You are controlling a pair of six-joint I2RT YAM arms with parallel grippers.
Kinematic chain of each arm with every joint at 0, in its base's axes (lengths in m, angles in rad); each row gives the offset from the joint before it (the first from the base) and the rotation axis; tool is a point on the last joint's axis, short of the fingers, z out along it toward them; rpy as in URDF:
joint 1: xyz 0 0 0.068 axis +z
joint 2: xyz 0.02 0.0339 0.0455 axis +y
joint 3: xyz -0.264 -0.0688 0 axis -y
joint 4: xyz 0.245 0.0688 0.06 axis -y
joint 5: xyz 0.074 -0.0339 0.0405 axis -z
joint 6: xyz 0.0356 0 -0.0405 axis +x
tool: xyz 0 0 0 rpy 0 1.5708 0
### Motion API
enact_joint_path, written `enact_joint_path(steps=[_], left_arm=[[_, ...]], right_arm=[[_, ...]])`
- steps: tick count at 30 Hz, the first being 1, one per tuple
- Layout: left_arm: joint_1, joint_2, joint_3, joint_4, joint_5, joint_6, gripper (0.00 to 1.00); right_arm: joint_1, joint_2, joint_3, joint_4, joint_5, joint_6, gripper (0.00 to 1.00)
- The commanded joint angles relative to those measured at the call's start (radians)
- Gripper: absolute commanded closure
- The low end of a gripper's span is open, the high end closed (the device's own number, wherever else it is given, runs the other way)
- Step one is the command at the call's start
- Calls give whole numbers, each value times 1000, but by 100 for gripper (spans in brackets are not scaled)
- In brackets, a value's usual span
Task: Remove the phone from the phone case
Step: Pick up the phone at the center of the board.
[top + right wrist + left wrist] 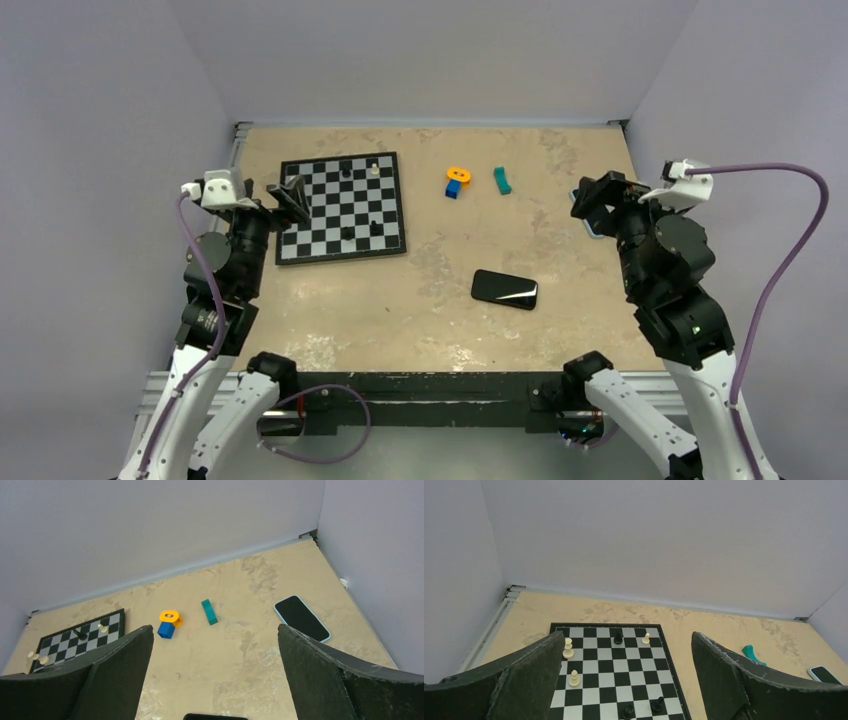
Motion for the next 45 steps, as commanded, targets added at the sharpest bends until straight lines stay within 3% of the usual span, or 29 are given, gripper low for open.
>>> enact_joint_path(steps=[1, 9, 14, 20, 25, 28, 35, 45], left_arm=[[-10, 9, 33, 41, 15, 7, 0], [-19, 30, 38, 36, 64, -7, 0], [-22, 37, 39, 34, 79, -12, 0], [-25, 37, 39, 32, 79, -15, 0], [-27, 39, 40, 31, 76, -17, 0], [-27, 41, 39, 31, 74, -17, 0], [-29, 39, 40, 29, 71, -15, 0], [-30, 38, 40, 28, 71, -21, 0]], right_arm=[[-4, 21, -1, 17, -47, -37, 2], [-4, 125, -6, 2, -297, -138, 2], [2, 301, 34, -139, -437, -235, 2], [139, 477, 17, -239, -363, -280, 2], [339, 631, -21, -262, -297, -361, 2], [392, 719, -31, -251, -290, -370, 2], [465, 795, -58, -188, -367, -457, 2], [447, 976, -106, -168, -299, -476, 2]])
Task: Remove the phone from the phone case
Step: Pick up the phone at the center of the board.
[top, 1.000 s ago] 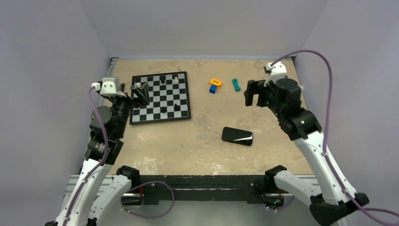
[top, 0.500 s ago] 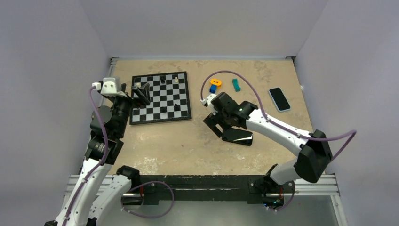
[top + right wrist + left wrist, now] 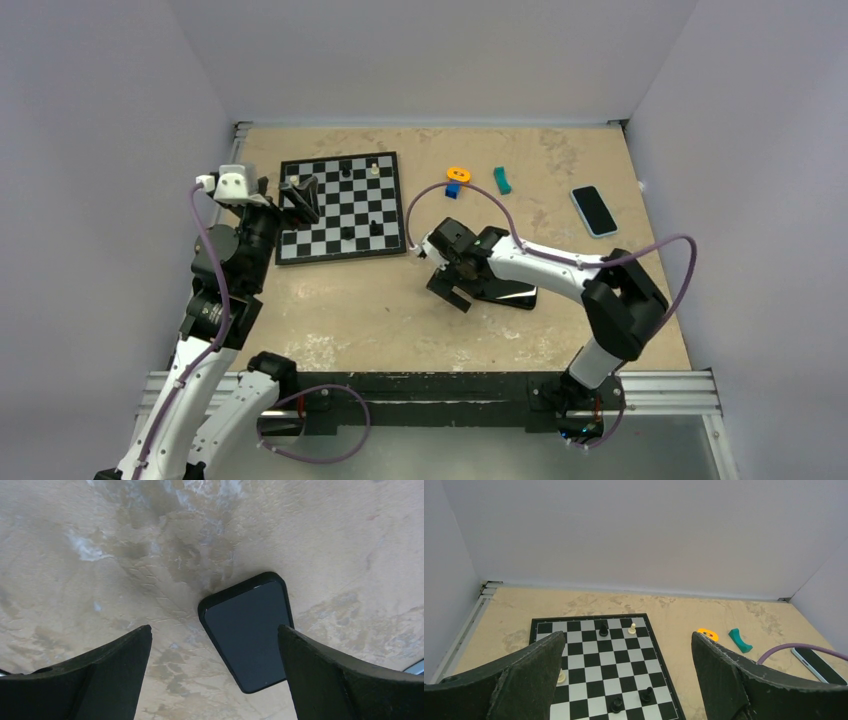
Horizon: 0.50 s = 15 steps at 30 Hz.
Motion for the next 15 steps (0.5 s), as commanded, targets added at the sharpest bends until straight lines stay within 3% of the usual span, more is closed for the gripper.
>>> enact_joint_path(steps=[1, 8, 15], left_arm=[[-9, -1, 35, 23, -1, -10, 0], [-17, -2, 35, 22, -4, -11, 0], [-23, -1, 37, 20, -6, -14, 0]], right_arm=[[-23, 82, -17, 24, 70, -10, 2], [-97, 122, -30, 63, 220, 11, 2], [-214, 124, 15, 83, 50, 6, 2]])
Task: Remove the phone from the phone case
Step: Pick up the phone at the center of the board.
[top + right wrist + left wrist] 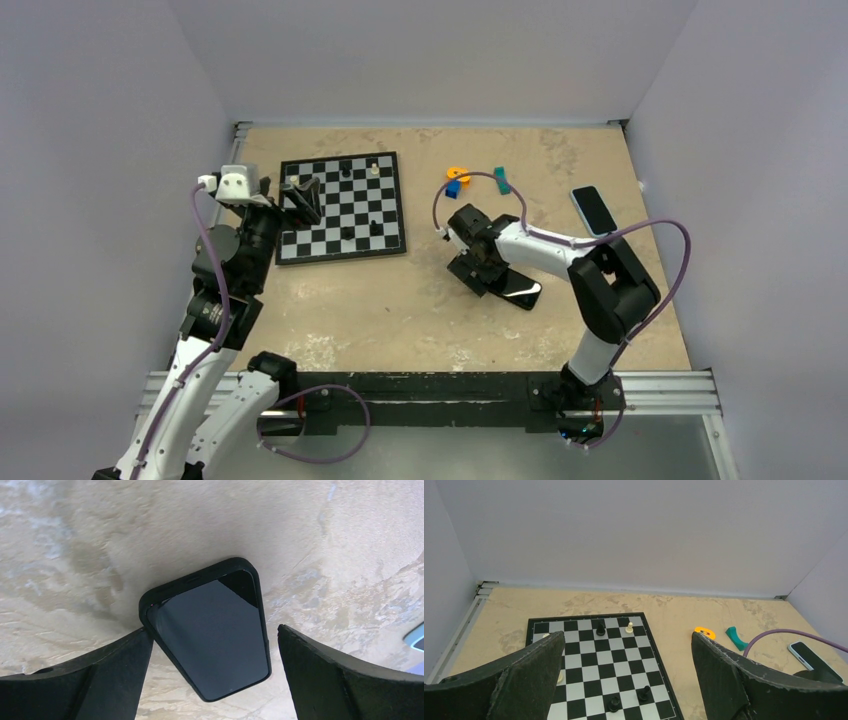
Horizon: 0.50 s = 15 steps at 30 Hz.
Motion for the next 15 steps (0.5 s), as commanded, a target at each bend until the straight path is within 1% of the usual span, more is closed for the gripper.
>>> enact_joint_path(steps=[1, 5, 7, 10, 12, 15], left_arm=[[-10, -1, 36, 22, -6, -14, 0], [-11, 3, 38, 20, -7, -14, 0], [-11, 5, 39, 18, -7, -16, 0], [-11, 8, 40, 16, -9, -16, 0], [-12, 9, 41, 16, -9, -17, 0], [-13, 11, 41, 16, -9, -19, 0]], right_arm=[[-86, -3, 50, 52, -105, 9, 2], [-165, 51, 114, 66, -164, 121, 2], [-207, 106, 152, 0, -194, 200, 2], [-268, 201, 212, -65, -264, 297, 4], [-296, 224, 202, -62, -286, 324, 4], [-306, 193, 167, -22, -287, 345, 4]])
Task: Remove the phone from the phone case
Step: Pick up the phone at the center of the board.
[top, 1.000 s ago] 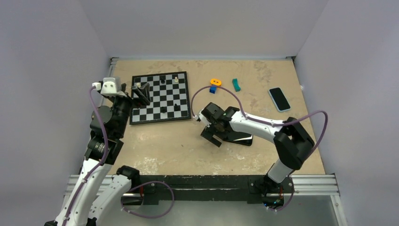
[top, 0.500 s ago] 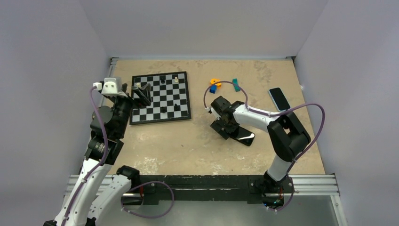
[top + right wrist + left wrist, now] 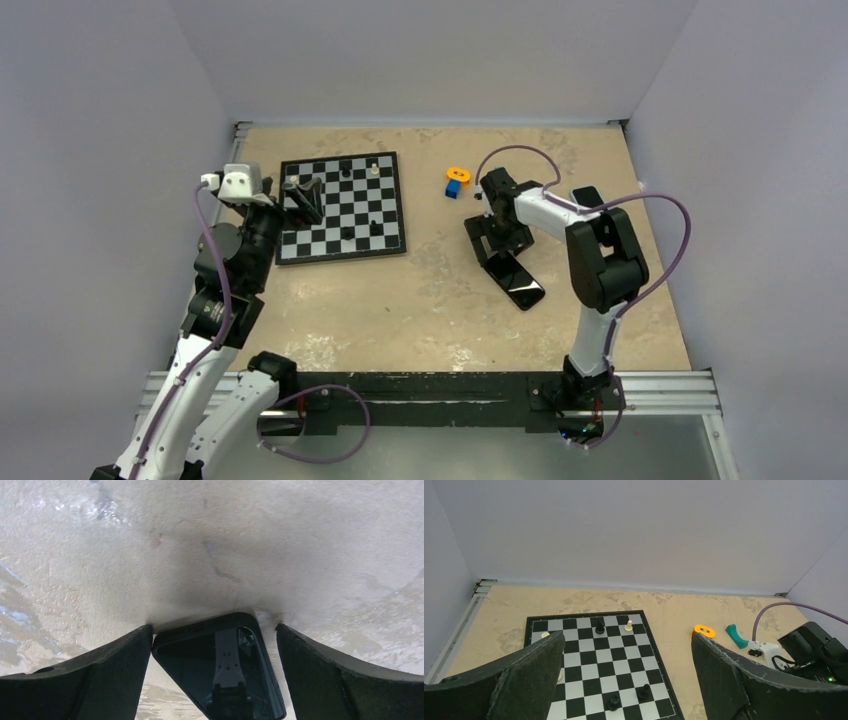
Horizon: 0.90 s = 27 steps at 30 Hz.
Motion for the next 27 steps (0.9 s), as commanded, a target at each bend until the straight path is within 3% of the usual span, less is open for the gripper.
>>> enact_joint_path(steps=[1, 14, 21, 23, 27], left_arm=[[-7, 3, 41, 15, -8, -19, 0], [-8, 20, 48, 7, 11, -33, 0], [-10, 11, 53, -1, 18, -41, 0], [-21, 10, 57, -2, 18, -29, 0], [-54, 21, 64, -7, 50, -21, 3]], right_arm=[[-21, 5, -50, 25, -31, 95, 3], [-16, -117, -162, 38, 62, 122, 2], [-12, -92, -167, 13, 93, 150, 5], [-12, -91, -165, 10, 110, 197, 11], [-12, -114, -182, 77, 6, 288, 43]])
